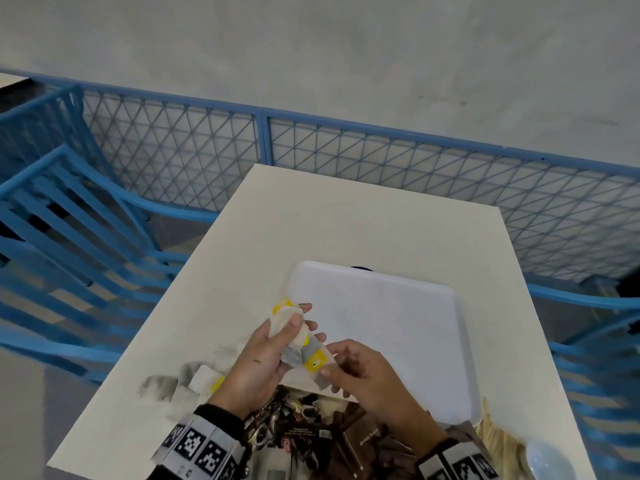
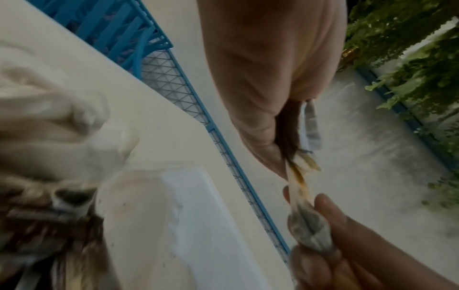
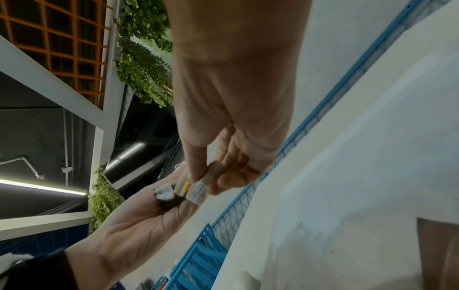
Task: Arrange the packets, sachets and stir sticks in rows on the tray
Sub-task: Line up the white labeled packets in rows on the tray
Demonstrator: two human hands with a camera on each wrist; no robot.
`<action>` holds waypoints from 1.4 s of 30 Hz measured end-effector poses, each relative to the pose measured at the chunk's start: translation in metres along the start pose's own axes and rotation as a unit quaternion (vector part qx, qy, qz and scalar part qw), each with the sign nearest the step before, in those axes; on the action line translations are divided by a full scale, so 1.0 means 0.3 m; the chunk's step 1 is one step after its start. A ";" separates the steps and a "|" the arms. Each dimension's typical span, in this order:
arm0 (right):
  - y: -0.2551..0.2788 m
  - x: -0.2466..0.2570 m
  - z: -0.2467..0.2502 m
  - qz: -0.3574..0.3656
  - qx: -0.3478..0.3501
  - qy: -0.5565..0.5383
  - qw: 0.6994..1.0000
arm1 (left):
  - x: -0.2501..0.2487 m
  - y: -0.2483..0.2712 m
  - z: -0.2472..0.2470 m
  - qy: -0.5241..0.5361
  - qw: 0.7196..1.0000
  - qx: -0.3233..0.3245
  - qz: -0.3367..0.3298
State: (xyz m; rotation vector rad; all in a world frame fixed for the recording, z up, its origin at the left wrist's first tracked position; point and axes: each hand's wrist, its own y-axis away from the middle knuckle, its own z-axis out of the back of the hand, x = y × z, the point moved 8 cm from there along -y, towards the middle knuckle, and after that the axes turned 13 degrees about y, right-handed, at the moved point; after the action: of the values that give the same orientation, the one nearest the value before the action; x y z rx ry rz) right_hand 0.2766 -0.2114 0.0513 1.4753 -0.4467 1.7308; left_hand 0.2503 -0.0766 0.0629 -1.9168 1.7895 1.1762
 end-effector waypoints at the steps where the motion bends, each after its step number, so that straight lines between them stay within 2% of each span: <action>1: -0.007 0.004 0.006 -0.003 -0.008 0.017 1.000 | -0.016 -0.011 0.007 -0.006 1.000 -0.002 -0.005; 6: -0.040 -0.016 0.034 -0.027 -0.062 -0.018 0.998 | -0.097 -0.063 0.087 -0.014 0.999 -0.023 -0.029; 10: -0.060 -0.047 0.059 -0.052 -0.119 -0.069 0.989 | -0.156 -0.084 0.137 -0.012 0.999 -0.007 -0.038; 12: -0.067 -0.054 0.060 -0.059 -0.135 -0.081 0.986 | -0.159 -0.085 0.148 -0.023 0.999 0.014 -0.017; 14: -0.071 -0.056 0.055 -0.064 -0.144 -0.095 0.983 | -0.137 -0.079 0.137 -0.041 0.998 0.045 0.033; 19: -0.086 -0.042 0.030 -0.055 -0.122 -0.102 0.986 | -0.041 -0.054 0.057 -0.105 0.975 0.128 0.146; 22: -0.101 -0.038 0.023 -0.048 -0.104 -0.096 0.989 | -0.021 -0.063 0.042 -0.158 0.966 0.143 0.146; 29: -0.126 -0.048 0.027 -0.057 -0.054 -0.074 0.994 | -0.013 -0.082 0.036 -0.180 0.966 0.128 0.134; 33: -0.167 -0.091 0.052 -0.078 -0.088 -0.034 0.993 | -0.003 -0.111 0.037 -0.137 0.978 0.089 0.132; 38: -0.264 -0.165 0.110 -0.129 -0.127 -0.042 0.983 | -0.022 -0.164 0.118 -0.069 0.995 -0.048 0.050; 42: -0.385 -0.229 0.151 -0.172 -0.170 -0.070 0.968 | -0.029 -0.162 0.215 0.012 0.992 -0.114 0.044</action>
State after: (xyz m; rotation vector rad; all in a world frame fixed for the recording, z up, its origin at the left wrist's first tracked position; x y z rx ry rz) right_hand 0.3933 -0.1955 -0.0276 1.3361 -0.5010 1.2156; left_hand 0.2720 -0.0171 0.0122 -1.9986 1.8383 1.4491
